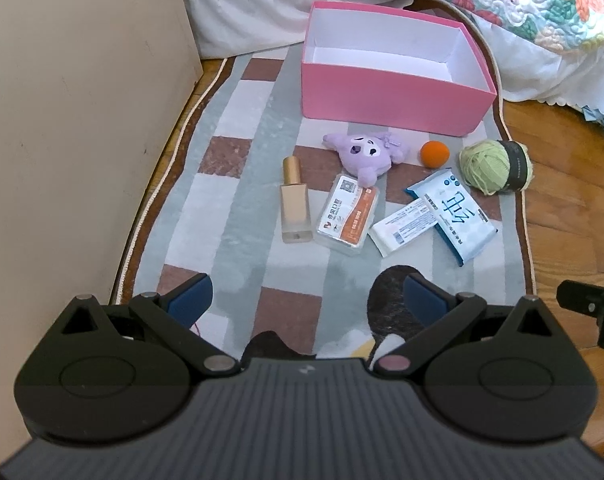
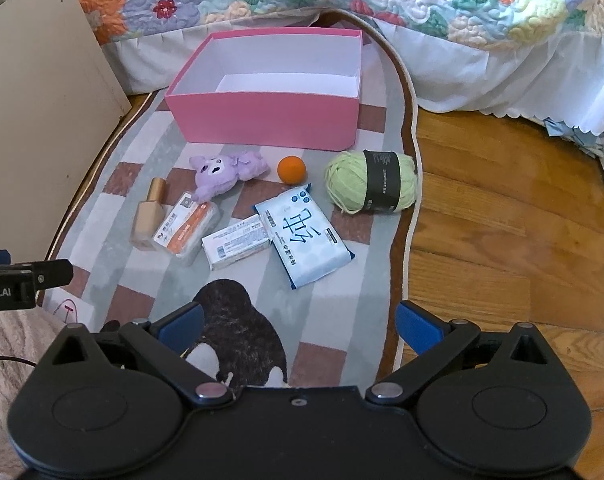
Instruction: Organize objects
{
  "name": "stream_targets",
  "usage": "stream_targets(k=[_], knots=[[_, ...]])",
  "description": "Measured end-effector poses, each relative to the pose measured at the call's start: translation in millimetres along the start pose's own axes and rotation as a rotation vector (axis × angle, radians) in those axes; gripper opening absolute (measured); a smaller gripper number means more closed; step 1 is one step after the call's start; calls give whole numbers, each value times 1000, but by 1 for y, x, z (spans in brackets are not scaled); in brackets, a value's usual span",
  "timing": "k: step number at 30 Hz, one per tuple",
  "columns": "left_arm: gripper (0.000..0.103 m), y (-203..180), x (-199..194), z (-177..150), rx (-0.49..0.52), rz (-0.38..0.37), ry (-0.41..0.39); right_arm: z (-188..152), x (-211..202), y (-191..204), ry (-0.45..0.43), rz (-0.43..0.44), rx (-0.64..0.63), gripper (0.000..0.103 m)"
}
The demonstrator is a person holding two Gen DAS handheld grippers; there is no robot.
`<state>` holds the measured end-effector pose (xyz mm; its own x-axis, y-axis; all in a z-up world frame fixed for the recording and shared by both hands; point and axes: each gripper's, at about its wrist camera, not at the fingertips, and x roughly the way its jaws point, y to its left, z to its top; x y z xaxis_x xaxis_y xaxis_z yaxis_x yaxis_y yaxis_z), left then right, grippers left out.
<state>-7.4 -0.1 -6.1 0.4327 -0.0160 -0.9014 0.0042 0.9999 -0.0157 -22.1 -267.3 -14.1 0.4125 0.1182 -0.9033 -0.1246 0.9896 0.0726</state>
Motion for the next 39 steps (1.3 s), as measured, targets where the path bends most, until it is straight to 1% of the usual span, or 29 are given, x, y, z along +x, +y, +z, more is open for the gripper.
stream_targets(k=[8,15,31,39], knots=[[103,0,0,0,1,-2,-2,-2,3,-4,11,8,21,103],[103,-3,-2,-1,13,-5,-7,-3,1,-4,6,-7,5,103],[103,-2,-3,-3,6,-9,-5,-4,3,-1,25,25,-13,103],[103,0,-1,-4,-1,-5,0,-4,3,-2,21,-2,-11,103]])
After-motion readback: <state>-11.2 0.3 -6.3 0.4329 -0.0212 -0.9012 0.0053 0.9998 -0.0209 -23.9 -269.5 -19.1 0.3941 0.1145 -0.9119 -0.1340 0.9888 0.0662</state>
